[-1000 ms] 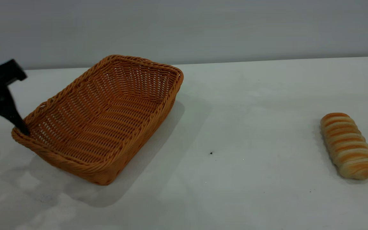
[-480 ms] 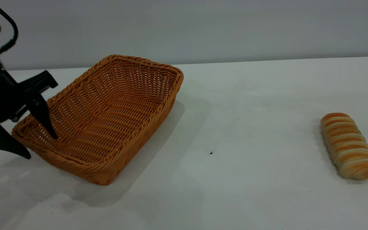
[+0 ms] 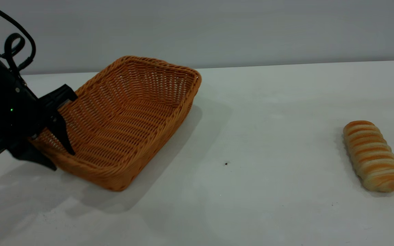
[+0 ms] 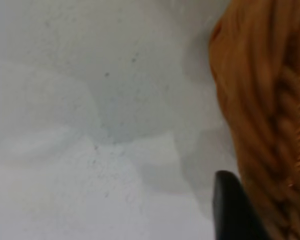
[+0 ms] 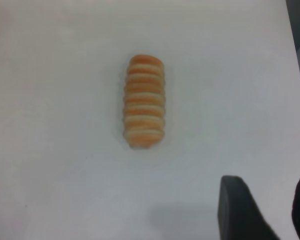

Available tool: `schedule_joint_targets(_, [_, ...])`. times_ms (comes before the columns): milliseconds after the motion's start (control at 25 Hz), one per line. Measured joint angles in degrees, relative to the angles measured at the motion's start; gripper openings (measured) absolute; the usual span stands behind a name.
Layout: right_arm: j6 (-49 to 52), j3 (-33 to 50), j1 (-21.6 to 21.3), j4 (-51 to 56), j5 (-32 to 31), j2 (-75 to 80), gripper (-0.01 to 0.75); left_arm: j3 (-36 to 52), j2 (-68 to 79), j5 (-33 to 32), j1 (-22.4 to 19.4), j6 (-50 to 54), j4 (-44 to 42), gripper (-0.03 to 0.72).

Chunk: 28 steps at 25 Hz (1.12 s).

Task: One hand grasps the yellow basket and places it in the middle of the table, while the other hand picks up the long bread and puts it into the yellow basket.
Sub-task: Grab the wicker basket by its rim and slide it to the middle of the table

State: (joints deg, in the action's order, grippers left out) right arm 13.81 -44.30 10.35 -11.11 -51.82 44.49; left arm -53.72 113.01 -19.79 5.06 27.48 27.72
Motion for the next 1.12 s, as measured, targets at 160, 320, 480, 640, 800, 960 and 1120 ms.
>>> schedule_joint_targets(160, [0.0,0.0,0.0,0.0,0.0,0.0,0.305,-0.43,0.0,2.13,0.0,-0.03,1.36,0.14])
schedule_joint_targets(320, [0.0,0.0,0.0,-0.05,0.0,0.0,0.305,-0.5,0.13,2.13,0.11,-1.9,1.24,0.128])
schedule_joint_targets(480, [0.0,0.0,0.0,-0.11,0.0,0.0,0.305,-1.72,0.2,0.68,0.11,-5.04,2.27,0.128])
schedule_joint_targets(640, [0.0,0.0,0.0,-0.11,0.0,0.0,0.305,-5.68,0.3,-4.78,0.23,-15.34,6.87,0.128])
schedule_joint_targets(800, [0.0,0.0,0.0,-0.11,0.0,0.0,0.305,-9.28,0.29,-10.41,1.14,-28.55,14.38,0.128])
schedule_joint_targets(960, [0.0,0.0,0.0,-0.06,-0.05,0.0,0.305,-10.75,0.36,-13.25,2.63,-37.17,17.59,0.128])
schedule_joint_targets(1120, [0.0,0.0,0.0,0.05,-0.15,0.0,0.305,-10.75,0.36,-14.62,2.84,-39.5,17.51,0.128])
